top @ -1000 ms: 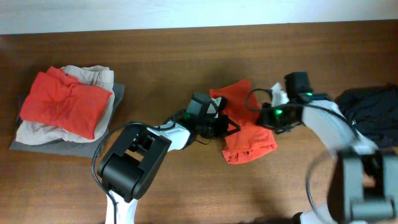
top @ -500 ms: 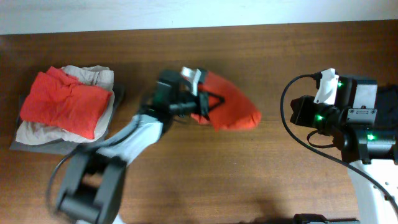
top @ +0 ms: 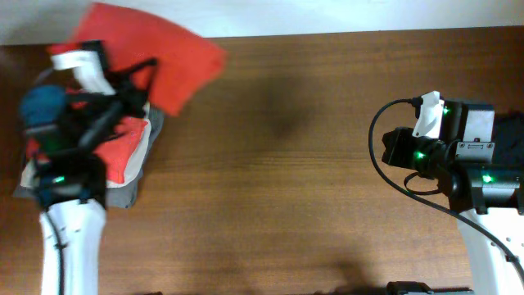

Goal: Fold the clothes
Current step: 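Carry the folded shirt with the left gripper onto the left stack, then release the shirt on the stack and open the left gripper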

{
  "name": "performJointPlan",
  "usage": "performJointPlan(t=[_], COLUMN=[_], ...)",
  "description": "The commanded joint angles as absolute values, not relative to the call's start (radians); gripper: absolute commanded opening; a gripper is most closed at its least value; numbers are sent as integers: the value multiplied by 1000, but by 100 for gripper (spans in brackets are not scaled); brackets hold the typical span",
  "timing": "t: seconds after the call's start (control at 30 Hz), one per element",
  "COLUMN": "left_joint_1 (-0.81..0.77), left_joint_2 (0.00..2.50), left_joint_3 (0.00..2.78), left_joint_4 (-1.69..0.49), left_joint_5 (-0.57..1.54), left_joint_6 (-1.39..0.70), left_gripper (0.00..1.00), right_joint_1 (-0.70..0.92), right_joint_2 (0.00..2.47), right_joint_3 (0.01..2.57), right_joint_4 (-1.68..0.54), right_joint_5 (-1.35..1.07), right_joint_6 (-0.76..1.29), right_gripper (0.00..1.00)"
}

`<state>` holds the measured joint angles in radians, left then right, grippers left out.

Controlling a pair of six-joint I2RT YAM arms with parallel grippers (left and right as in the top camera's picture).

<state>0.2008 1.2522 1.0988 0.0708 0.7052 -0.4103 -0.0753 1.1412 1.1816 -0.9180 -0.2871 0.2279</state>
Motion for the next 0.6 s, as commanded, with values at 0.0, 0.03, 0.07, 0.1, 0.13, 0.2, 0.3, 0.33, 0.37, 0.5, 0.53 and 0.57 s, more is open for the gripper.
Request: performJointPlan(t=[0.0, 0.03, 0.07, 0.1, 0.13, 0.2, 0.3, 0.33, 0.37, 0.5, 0.53, 0.57], left_joint_1=[352, 383, 415, 445, 469, 508, 557, 568, 575, 605, 612, 621], left_joint_2=[1252, 1259, 1268, 1282, 1299, 1334, 1406, 1435, 1461, 1571, 1589, 1611], left_joint_3=[1120, 1120, 1120, 1120, 1120, 1120, 1120, 1120, 1120, 1120, 1120, 1120], left_joint_4=[52, 44, 38, 35, 35, 20, -2, -6, -12, -106, -139, -179], left_joint_5=[699, 703, 711, 723, 738, 745, 794, 822, 839, 821, 783, 723], left_joint_6=[-361, -361, -360, -358, -343, -341, -319, -319, -319, -267, -255, -232], left_gripper=[1, 1, 1, 0, 1, 1, 0, 0, 0, 0, 1, 1], right_joint_1=[-79, -79, -79, -79, -79, -79, -79, -79, -79, -79, -79, -79], right_joint_2=[1143, 1143, 1143, 1143, 1143, 1143, 1143, 1143, 1143, 1143, 1143, 1143], right_joint_3=[1186, 1186, 1186, 1186, 1186, 1186, 1186, 1186, 1186, 1186, 1186, 1186], right_joint_4=[-927, -929, -933, -935, -936, -936, -936, -936, -936, -941, -944, -947], right_joint_5=[-276, -276, -276, -276, -276, -276, -276, -276, -276, -276, -276, -276], right_joint_6=[217, 217, 217, 217, 217, 217, 217, 218, 218, 218, 218, 218], right_gripper=[4, 4, 4, 4, 4, 4, 4, 4, 4, 4, 4, 4])
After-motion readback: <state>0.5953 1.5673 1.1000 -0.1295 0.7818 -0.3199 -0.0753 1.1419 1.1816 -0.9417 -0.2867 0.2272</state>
